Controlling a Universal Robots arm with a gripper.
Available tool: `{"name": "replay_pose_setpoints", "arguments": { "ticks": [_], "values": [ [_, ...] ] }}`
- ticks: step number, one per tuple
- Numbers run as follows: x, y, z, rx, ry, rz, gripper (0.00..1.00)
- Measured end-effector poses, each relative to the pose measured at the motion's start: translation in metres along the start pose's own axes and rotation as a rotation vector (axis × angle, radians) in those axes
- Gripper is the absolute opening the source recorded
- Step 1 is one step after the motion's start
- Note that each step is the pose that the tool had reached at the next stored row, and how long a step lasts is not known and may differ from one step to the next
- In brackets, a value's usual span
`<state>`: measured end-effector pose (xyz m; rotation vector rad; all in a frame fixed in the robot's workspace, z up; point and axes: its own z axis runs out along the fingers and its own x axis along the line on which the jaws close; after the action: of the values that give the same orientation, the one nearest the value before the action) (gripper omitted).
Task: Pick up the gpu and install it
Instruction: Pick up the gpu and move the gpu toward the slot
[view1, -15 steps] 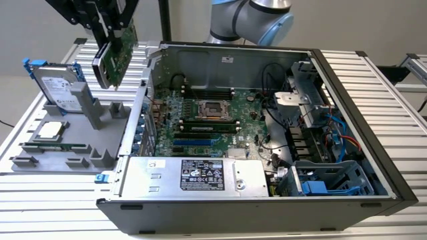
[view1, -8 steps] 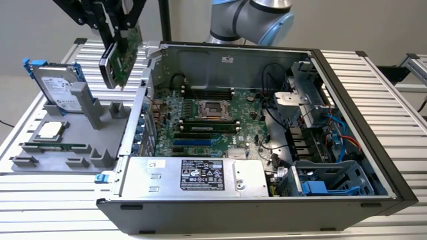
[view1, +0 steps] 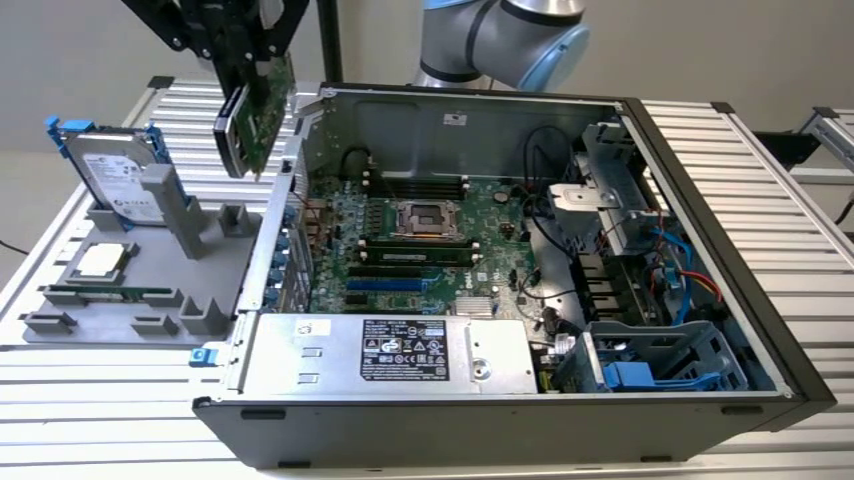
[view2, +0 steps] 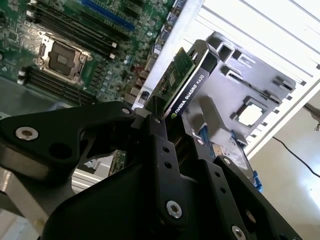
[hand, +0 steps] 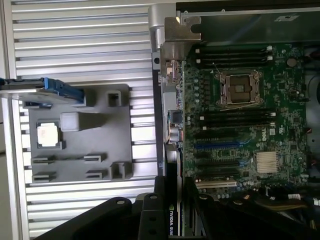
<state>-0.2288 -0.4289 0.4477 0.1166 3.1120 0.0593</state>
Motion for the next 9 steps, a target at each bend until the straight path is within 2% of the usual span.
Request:
{"name": "replay_pose_setpoints", "arguments": {
  "ticks": [9],
  "values": [
    [-0.0132,0.0010,0.0003,0.0001,0.0001,0.000,0.00]
  ]
}}
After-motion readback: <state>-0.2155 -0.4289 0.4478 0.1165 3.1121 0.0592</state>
